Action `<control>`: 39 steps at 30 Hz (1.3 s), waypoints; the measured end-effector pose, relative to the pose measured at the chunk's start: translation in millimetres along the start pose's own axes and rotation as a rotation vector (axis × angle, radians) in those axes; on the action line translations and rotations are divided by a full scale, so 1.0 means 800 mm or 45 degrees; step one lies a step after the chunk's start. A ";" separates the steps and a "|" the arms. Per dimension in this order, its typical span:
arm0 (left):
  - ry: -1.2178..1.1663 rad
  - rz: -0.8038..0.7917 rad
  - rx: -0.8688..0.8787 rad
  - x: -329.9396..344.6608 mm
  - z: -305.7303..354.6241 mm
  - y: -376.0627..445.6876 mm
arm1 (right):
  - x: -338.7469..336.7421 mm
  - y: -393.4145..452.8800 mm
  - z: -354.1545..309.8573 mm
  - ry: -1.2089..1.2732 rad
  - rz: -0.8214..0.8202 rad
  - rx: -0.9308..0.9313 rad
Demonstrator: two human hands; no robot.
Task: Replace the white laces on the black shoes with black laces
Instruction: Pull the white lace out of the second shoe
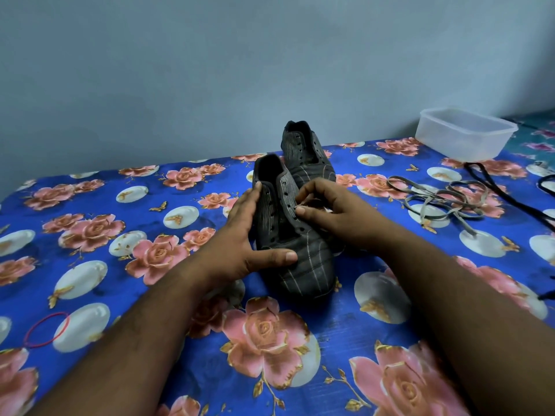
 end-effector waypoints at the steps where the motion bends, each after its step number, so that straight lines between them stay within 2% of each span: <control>1: -0.028 0.020 0.005 -0.001 0.002 0.000 | 0.002 -0.001 0.001 0.032 -0.002 0.017; 6: -0.069 0.204 -0.009 -0.018 0.006 0.001 | 0.015 -0.001 -0.004 0.118 -0.025 0.020; 11: -0.057 0.186 -0.067 -0.017 -0.002 0.002 | 0.005 0.000 -0.001 -0.473 -0.011 -0.059; 14: -0.034 0.171 -0.079 -0.014 -0.004 0.001 | 0.022 -0.006 0.025 -0.588 -0.222 0.077; 17: -0.030 0.153 -0.073 -0.010 -0.003 -0.002 | 0.044 -0.018 0.042 -0.836 -0.475 0.152; 21: -0.038 0.138 -0.079 -0.008 -0.005 -0.005 | 0.048 -0.028 0.040 -0.987 -0.598 0.197; 25: -0.108 0.124 -0.058 -0.008 -0.008 -0.004 | 0.009 -0.044 0.063 -1.086 -0.728 0.480; 27: -0.093 0.125 -0.048 -0.007 -0.008 -0.004 | -0.032 -0.057 0.081 -1.132 -0.667 0.609; 31: -0.088 0.133 -0.056 -0.007 -0.007 -0.001 | -0.120 -0.072 0.093 -1.326 -0.254 0.607; 32: -0.092 0.139 -0.049 -0.008 -0.008 0.000 | -0.127 -0.075 0.092 -1.342 -0.206 0.600; 36: -0.091 0.133 -0.053 -0.007 -0.006 -0.001 | -0.098 -0.075 0.087 -1.300 -0.330 0.567; 39: -0.114 0.132 -0.050 -0.007 -0.006 -0.002 | -0.096 -0.085 0.111 -1.198 -0.377 0.745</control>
Point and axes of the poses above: each hand's wrist, its own y-axis towards the middle knuckle, its own x-axis out of the palm, z = x × y, the point moved 10 cm from there along y, towards the middle knuckle, and after that the axes turned 10 degrees about -x, right-handed, at the moved point
